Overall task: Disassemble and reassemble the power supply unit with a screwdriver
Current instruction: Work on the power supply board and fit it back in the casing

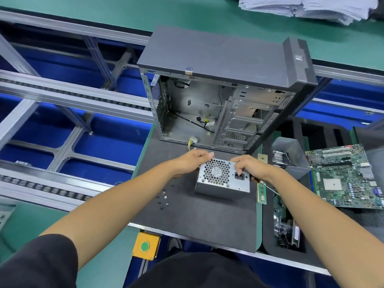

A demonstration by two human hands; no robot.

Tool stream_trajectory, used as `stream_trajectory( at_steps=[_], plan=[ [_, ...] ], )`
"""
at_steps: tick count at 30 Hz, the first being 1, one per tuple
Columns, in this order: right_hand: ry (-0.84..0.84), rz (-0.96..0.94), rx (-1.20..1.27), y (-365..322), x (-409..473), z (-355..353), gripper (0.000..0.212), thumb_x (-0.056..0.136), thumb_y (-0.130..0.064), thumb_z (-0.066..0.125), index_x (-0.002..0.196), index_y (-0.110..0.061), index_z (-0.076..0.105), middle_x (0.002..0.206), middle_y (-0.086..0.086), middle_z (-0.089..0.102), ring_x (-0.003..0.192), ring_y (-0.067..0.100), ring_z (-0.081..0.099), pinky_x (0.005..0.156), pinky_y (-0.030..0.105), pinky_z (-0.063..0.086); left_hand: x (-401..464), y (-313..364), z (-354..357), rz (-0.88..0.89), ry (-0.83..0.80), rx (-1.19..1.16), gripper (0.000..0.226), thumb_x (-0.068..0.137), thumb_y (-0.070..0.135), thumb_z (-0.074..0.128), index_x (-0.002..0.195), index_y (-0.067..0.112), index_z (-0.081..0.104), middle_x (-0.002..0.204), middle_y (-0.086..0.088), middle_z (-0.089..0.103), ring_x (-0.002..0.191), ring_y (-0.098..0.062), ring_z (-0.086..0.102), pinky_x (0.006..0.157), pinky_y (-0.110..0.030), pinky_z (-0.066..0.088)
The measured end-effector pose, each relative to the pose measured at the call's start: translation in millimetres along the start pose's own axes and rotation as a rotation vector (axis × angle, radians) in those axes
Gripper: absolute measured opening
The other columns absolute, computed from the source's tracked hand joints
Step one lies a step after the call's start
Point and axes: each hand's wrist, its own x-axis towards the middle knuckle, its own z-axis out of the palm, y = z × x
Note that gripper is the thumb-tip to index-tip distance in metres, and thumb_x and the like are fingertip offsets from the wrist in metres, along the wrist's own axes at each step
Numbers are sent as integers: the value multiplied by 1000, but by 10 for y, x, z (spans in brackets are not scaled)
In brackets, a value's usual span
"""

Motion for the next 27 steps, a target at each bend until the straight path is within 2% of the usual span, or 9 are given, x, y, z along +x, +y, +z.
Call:
stream_trajectory(
  at_steps=[3,6,11,14,16,19,21,24,27],
  plan=[
    [-2,-2,27,-29,-28,-4,11,61,-11,50,64,-20,44,61,-3,46,46,11,37,45,23,19,-237,-91,-309,41,104,39,32,103,48,50,114,20,64,108,4,74,96,-10,71,81,-26,56],
    [-3,-1,34,-32,-28,-3,19,61,-10,49,56,-28,46,57,-6,48,43,9,37,44,21,19,-567,-490,-677,58,285,381,16,97,26,69,103,13,63,96,2,69,91,-22,68,85,-33,54],
    [-9,-13,33,-35,5,12,15,57,-13,50,56,-28,50,58,-5,48,46,12,40,44,21,19,-986,-1113,-795,-78,243,524,22,86,6,79,91,16,59,93,-5,62,77,-22,61,75,-30,49],
    [-16,-13,30,-39,12,11,14,56,-14,50,58,-27,47,57,-7,44,43,10,36,45,21,18,-1030,-1311,-741,-56,152,590,24,82,9,82,93,16,62,98,-2,60,87,-21,61,81,-27,49],
    [-11,-1,34,-36,10,11,17,54,-16,52,70,-19,51,57,-4,42,42,9,34,45,20,19,-1021,-1355,-722,-31,127,645,23,83,13,83,96,16,65,98,2,56,91,-17,59,82,-23,47],
    [-5,34,-17,5,27,-2,51,53,-16,53,96,11,48,55,-4,44,42,9,34,42,17,20,-1005,-1388,-713,10,110,699,20,83,19,83,97,20,69,101,4,53,97,-13,55,87,-21,44],
    [8,47,-35,24,45,-2,59,60,-11,50,110,18,39,53,-6,44,42,8,34,41,17,20,-1007,-1428,-705,41,107,754,15,85,22,81,95,23,71,103,4,51,102,-12,49,91,-24,41],
    [-22,35,17,-12,9,-9,30,61,-11,52,86,4,44,61,-1,41,45,9,33,44,19,20,-1036,-1478,-685,79,110,789,8,90,27,76,96,27,70,103,8,49,103,-7,41,90,-21,36],
    [-28,36,21,-36,-11,-4,26,58,-14,52,81,-3,50,60,-3,42,46,13,33,48,25,15,-1080,-1454,-674,91,115,731,6,94,29,72,95,27,66,102,9,53,100,-5,45,89,-25,39]
  ],
)
